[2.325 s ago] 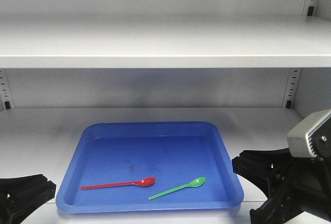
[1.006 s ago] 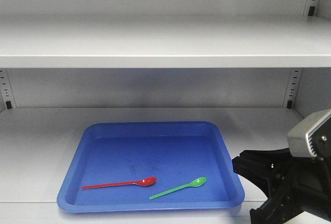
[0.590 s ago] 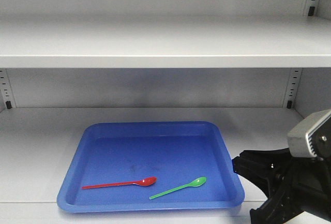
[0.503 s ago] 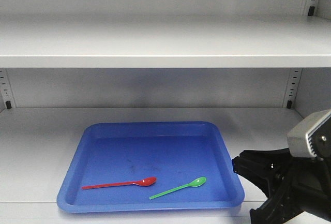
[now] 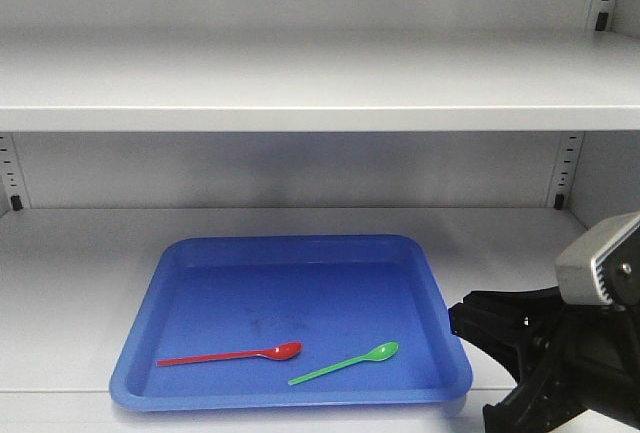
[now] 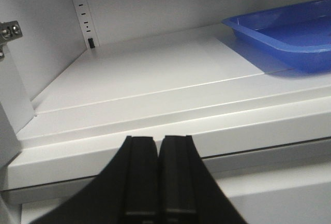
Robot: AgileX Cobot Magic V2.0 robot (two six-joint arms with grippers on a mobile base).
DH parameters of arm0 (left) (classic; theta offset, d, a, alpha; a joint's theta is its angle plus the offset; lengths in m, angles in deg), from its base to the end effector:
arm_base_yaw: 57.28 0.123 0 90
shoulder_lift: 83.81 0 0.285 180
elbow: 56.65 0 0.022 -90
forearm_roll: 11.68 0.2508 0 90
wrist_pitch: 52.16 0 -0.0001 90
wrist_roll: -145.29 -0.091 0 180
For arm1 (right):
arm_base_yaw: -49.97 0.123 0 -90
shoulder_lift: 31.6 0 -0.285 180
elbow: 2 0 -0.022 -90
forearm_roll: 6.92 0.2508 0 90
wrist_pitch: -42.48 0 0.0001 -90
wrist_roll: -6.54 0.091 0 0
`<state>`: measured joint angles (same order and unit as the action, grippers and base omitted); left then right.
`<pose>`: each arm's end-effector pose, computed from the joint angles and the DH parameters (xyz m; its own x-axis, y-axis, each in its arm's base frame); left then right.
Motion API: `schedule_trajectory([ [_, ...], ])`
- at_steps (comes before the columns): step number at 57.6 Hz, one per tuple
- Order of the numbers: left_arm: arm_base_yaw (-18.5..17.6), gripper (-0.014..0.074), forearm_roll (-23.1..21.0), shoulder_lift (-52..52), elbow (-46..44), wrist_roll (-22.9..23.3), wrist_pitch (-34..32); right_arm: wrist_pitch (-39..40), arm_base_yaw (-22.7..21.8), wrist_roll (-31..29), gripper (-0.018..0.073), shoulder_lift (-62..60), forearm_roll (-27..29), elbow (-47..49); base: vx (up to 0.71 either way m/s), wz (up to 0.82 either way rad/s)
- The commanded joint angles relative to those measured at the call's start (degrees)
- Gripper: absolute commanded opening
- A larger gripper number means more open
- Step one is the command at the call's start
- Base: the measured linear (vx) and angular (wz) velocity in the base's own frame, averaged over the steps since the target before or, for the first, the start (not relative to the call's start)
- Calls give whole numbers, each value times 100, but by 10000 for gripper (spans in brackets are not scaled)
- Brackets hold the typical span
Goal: Sort red and green spoons into left cabinet
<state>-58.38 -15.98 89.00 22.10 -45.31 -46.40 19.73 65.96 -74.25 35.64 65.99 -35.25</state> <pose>0.0568 -0.0018 0.1956 -0.0263 0.1106 -0.9935 0.0298 0.9935 0.1098 0.2031 0.0933 0.3363 -0.1902 -0.2095 -0.9591 -0.6335 0.7725 -0.0431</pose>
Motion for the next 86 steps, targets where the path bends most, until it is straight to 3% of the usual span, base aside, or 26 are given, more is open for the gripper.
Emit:
schedule_trajectory([
  [1, 15, -1, -45, 109, 63, 34, -441, 100, -9, -9, -3, -101, 202, 181, 0, 0],
  [34, 15, -1, -45, 109, 63, 34, -441, 143, -14, -81, -3, -100, 167, 181, 0, 0],
  [39, 15, -1, -45, 109, 63, 34, -441, 412, -13, -160, -3, -100, 265, 181, 0, 0],
  [47, 15, -1, -45, 109, 63, 34, -441, 1191, -13, -158, -3, 59, 995, 187, 0, 0],
  [51, 15, -1, -45, 109, 63, 34, -441, 1397, -13, -2, -3, 111, 841, 187, 0, 0],
  [54, 15, -1, -45, 109, 63, 34, -441, 1371, -13, 300, -3, 119, 269, 187, 0, 0],
  [60, 15, -1, -45, 109, 63, 34, -441, 1191, -13, 1750, -3, 91, -1596, 187, 0, 0],
  [63, 15, -1, -45, 109, 63, 34, -441, 1167, -13, 2819, -3, 64, -2666, 187, 0, 0],
  [68, 15, -1, -45, 109, 63, 34, -441, 1203, -13, 5093, -3, -66, -4881, 182, 0, 0],
  [77, 15, -1, -45, 109, 63, 34, -441, 1210, -19, 8079, -3, -487, -7677, 127, 0, 0],
  [81, 15, -1, -45, 109, 63, 34, -441, 1357, -51, 8747, -3, -781, -8324, -134, 0, 0],
  [86, 15, -1, -45, 109, 63, 34, -441, 1795, -272, 9091, -3, -1280, -8445, -668, 0, 0],
])
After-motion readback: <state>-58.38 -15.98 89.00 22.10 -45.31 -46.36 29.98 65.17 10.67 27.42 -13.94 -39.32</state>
